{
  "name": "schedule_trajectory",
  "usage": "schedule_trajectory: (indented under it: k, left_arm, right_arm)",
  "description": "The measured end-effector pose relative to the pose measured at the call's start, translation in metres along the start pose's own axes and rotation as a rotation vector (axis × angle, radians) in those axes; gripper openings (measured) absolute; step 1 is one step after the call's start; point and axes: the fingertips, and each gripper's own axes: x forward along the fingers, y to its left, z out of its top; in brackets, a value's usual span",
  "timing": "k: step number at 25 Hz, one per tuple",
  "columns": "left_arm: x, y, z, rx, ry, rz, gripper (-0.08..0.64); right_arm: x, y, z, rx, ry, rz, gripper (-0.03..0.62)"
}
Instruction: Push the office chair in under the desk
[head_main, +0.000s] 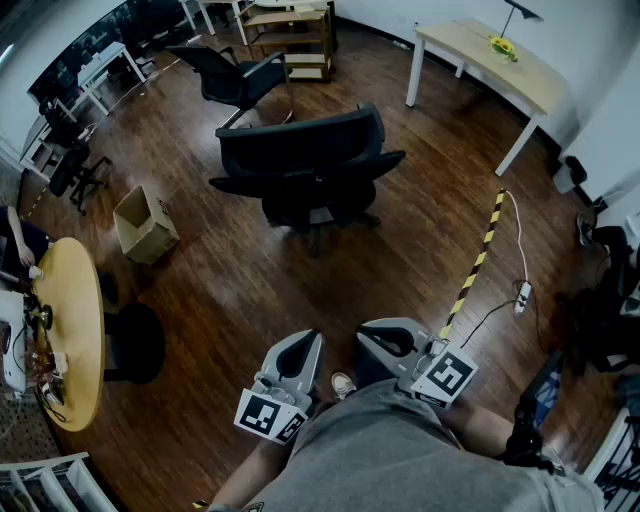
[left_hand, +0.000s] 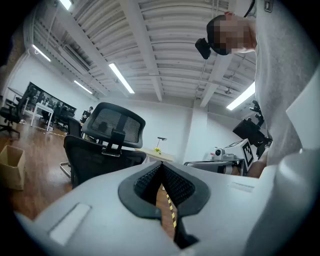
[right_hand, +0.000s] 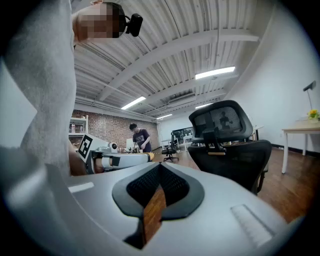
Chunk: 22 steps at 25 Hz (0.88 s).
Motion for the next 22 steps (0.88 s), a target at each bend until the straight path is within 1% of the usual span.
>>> schedule_trajectory:
  k: [5, 9, 13, 18, 22]
  left_arm:
    - [0.041, 0.043, 0.013, 0.02, -0.009, 0.014, 0.006]
    - [0.084, 0.084, 0.027, 0.033, -0.002, 0.045, 0.006]
    - [0.116, 0.128, 0.046, 0.058, -0.009, 0.085, 0.006]
    - [0.146, 0.167, 0.059, 0.048, -0.023, 0.14, 0.006]
    - [0.158, 0.186, 0.062, 0.039, -0.009, 0.143, 0.006]
  right_arm:
    - [0.028, -0.056, 0.013, -0.027, -0.013, -0.006, 0.001]
    - [0.053, -0.11, 0.028, -0.023, -0.025, 0.005, 0.002]
    - [0.081, -0.154, 0.04, -0.032, -0.025, 0.027, 0.002]
    - [0.101, -0.201, 0.049, -0.027, -0.021, 0.035, 0.002]
    - [0.112, -0.221, 0.053, -0.023, -0.016, 0.017, 0.002]
